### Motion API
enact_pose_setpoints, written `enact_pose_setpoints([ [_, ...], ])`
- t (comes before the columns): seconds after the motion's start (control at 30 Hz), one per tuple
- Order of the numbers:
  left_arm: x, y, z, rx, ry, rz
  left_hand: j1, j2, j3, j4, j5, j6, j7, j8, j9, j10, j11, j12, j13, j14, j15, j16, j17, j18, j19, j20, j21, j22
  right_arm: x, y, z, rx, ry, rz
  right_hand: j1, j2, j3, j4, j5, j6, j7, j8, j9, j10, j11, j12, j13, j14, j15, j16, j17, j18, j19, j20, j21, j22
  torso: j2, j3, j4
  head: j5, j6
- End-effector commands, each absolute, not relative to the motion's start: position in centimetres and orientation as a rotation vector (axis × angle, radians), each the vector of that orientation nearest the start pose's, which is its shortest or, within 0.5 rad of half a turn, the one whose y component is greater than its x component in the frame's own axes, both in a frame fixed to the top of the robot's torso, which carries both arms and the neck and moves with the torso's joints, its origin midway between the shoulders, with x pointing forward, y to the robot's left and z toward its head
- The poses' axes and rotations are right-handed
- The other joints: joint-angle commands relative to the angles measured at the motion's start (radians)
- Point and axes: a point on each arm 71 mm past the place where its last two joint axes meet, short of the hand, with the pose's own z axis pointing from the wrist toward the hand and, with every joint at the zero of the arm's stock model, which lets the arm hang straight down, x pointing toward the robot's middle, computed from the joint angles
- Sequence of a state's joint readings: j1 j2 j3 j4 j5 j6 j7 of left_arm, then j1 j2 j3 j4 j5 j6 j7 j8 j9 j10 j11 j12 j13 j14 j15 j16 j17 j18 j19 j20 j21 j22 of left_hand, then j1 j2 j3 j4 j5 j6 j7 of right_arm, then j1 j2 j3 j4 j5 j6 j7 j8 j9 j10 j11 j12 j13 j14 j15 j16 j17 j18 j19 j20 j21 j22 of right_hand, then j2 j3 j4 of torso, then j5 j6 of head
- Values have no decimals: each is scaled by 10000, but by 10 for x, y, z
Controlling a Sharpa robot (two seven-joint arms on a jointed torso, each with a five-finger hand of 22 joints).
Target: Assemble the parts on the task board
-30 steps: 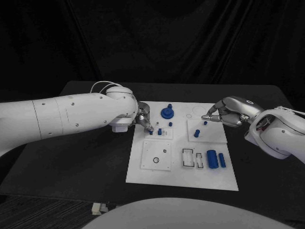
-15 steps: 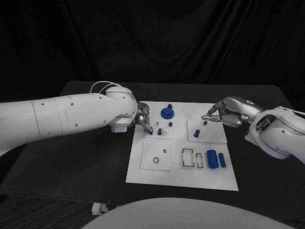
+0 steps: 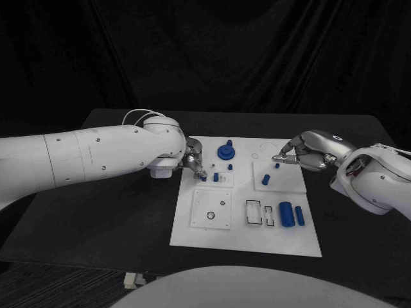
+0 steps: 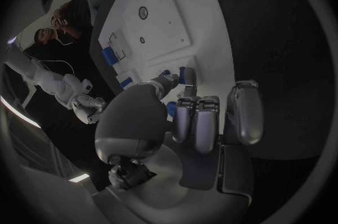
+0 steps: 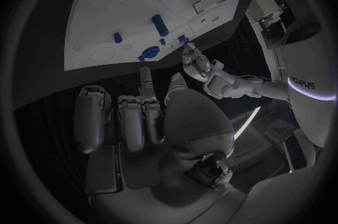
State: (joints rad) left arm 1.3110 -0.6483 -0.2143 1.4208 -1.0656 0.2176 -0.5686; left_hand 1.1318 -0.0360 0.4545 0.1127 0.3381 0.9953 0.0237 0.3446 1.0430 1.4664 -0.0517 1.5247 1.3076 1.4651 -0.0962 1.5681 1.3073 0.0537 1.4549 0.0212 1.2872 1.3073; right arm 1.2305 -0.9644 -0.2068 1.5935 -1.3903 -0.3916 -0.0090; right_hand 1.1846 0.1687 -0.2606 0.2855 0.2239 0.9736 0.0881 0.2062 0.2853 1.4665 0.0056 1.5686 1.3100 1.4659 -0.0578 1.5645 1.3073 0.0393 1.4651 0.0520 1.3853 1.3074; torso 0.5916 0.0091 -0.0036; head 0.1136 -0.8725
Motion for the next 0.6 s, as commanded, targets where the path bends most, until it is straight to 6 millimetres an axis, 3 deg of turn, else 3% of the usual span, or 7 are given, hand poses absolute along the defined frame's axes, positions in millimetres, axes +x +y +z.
enact_pose_setpoints([
  [0.03,481,156,-243,554,24597,-2994,-294,38,43,-106,-565,98,-2,-62,-51,717,42,-77,2184,1057,41,27,2635,53,-74,8,-81,1847,449,-239,-220,-1475,17353,6608,142,3,-58,16,79,59,6,48,13,1001,57,-23,2560,1000,76,-49,2503,89,40,92,-73,1987,2,2,2,-7,-2],
  [0.1,482,156,-243,572,24615,-2990,-355,50,-12,-63,-760,110,-3,-79,-71,708,45,-92,2171,1057,42,27,2635,55,-80,10,-97,1844,449,-239,-220,-1473,17356,6604,142,3,-58,16,79,59,6,48,13,1001,57,-23,2560,1000,76,-49,2503,89,40,92,-73,1987,2,1,1,-6,-2],
  [0.13,482,156,-243,583,24626,-2987,-513,58,-158,68,-1117,144,5,-99,-101,699,51,-106,2158,1057,50,27,2635,55,-81,15,-105,1844,449,-239,-220,-1471,17357,6603,167,4,-61,13,87,59,7,47,13,993,57,-32,2550,996,77,-59,2490,93,32,92,-90,1982,3,2,2,-6,-2],
  [0.37,482,156,-244,629,24671,-2974,-760,115,-599,350,-1679,212,14,-159,-177,682,62,-133,2133,1057,59,27,2635,57,-83,25,-124,1844,449,-239,-220,-1465,17362,6596,232,6,-69,7,108,59,7,45,14,988,58,-38,2544,992,77,-67,2481,97,23,94,-111,1976,2,0,-1,0,-2],
  [0.4,482,155,-244,635,24675,-2972,-827,139,-725,439,-1908,231,19,-174,-197,678,68,-139,2128,1057,64,27,2635,57,-83,29,-128,1844,449,-239,-220,-1463,17359,6596,263,7,-72,5,120,60,6,44,14,987,58,-38,2544,992,77,-67,2481,97,24,94,-111,1977,2,0,0,-1,-2],
  [0.6,482,155,-244,655,24697,-2953,-1010,216,-1091,696,-2305,272,38,-220,-252,670,84,-152,2115,1057,75,27,2635,60,-83,38,-147,1841,449,-239,-220,-1456,17353,6592,265,7,-72,5,122,60,7,44,14,978,58,-48,2533,993,77,-65,2483,100,17,94,-124,1972,4,1,-1,-8,-2],
])
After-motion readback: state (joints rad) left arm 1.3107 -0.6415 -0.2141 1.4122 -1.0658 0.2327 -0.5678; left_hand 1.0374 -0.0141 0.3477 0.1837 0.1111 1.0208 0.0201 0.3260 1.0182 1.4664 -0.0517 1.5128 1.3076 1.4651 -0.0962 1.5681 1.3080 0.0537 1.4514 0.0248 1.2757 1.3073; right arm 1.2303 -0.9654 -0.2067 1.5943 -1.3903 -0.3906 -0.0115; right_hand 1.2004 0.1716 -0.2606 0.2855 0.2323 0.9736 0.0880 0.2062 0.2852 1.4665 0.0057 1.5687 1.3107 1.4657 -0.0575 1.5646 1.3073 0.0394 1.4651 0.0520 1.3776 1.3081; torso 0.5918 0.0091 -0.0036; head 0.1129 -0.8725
